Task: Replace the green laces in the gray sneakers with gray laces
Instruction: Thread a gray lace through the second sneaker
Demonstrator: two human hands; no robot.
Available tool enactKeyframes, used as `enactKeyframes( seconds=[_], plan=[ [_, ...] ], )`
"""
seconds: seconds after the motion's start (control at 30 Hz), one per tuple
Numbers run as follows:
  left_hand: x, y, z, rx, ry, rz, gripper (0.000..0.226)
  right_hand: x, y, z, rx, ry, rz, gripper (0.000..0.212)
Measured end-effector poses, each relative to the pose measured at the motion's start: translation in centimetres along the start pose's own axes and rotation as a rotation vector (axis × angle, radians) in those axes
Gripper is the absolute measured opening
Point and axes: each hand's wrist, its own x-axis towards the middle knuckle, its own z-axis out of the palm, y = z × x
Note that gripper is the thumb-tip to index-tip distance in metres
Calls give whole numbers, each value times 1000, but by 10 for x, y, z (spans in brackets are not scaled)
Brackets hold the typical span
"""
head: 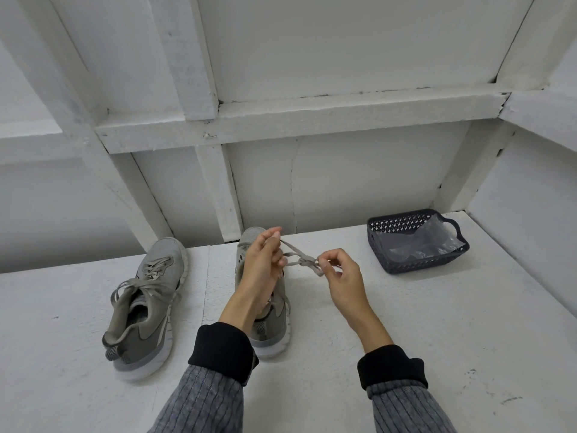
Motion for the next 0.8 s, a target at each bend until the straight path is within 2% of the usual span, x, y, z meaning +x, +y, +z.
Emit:
enactKeyframes(
  seconds=[0.2,0.27,0.37,0.4,0.47,0.53,0.6,0.73,0.8],
  plan=[
    [4,11,-14,305,16,70,29,6,1,-14,335,146,117,14],
    [6,14,-16,352,27,88,34,8,4,-18,364,210,150,13],
    [5,15,-17,501,74,206,34,6,9,-23,456,259,221,18],
    [5,14,-19,620,77,287,33,6,11,-24,482,260,240,20],
    [6,12,-20,1010,7,435,27,4,13,-23,492,253,261,20],
    [9,8,-19,1313,-127,454,16,3,14,-21,491,244,263,19],
    [9,6,-17,1374,-195,401,12,3,15,-19,490,243,259,20],
    [3,7,-13,1372,-257,388,41,2,15,-21,494,278,258,23],
    [-1,8,-10,1434,-236,382,35,1,14,-20,471,297,244,25]
  ],
)
